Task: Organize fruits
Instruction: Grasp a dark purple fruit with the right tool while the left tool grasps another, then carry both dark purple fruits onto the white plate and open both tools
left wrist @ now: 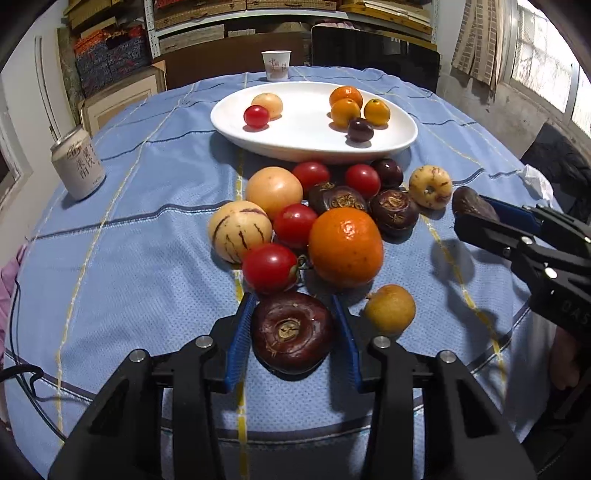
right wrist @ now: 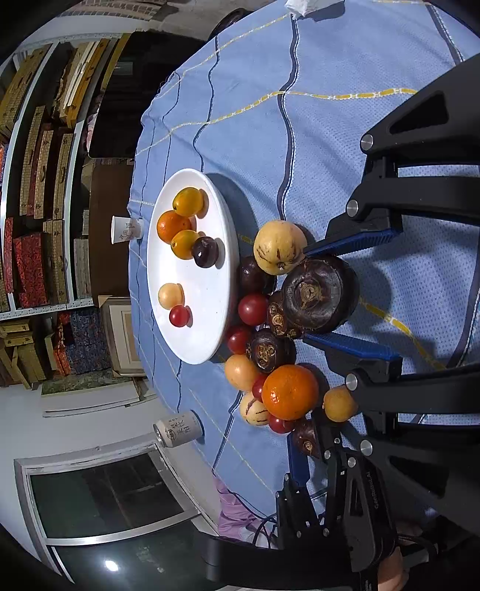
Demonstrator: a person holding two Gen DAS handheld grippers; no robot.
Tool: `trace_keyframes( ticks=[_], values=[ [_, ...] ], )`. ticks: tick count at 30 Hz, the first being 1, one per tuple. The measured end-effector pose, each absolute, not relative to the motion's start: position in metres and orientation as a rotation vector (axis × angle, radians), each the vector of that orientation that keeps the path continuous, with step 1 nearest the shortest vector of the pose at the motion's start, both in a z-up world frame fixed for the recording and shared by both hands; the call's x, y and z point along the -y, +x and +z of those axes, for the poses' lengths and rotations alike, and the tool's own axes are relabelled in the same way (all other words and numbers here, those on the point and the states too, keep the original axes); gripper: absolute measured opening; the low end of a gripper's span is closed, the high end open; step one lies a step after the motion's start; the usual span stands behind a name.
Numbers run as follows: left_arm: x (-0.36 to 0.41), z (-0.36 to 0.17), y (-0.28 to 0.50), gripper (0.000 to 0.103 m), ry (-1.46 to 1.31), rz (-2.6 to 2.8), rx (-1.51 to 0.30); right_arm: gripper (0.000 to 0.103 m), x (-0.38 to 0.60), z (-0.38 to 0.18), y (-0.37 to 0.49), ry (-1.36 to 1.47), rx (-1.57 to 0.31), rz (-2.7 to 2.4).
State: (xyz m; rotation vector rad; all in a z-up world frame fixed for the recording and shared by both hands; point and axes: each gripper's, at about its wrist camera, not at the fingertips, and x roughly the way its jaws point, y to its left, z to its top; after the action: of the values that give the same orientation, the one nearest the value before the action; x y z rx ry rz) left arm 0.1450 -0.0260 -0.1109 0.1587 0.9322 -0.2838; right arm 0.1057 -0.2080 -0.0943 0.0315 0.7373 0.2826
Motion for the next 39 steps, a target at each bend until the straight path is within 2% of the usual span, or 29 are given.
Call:
trace_keyframes(
  ticks=[39],
  values=[
    [0.016,-0.083,0.126,0.041,0.134,-0.261,-0.849,0.041,0.211,-0.093,0.105,0.044,-0.728,0.264]
  ],
)
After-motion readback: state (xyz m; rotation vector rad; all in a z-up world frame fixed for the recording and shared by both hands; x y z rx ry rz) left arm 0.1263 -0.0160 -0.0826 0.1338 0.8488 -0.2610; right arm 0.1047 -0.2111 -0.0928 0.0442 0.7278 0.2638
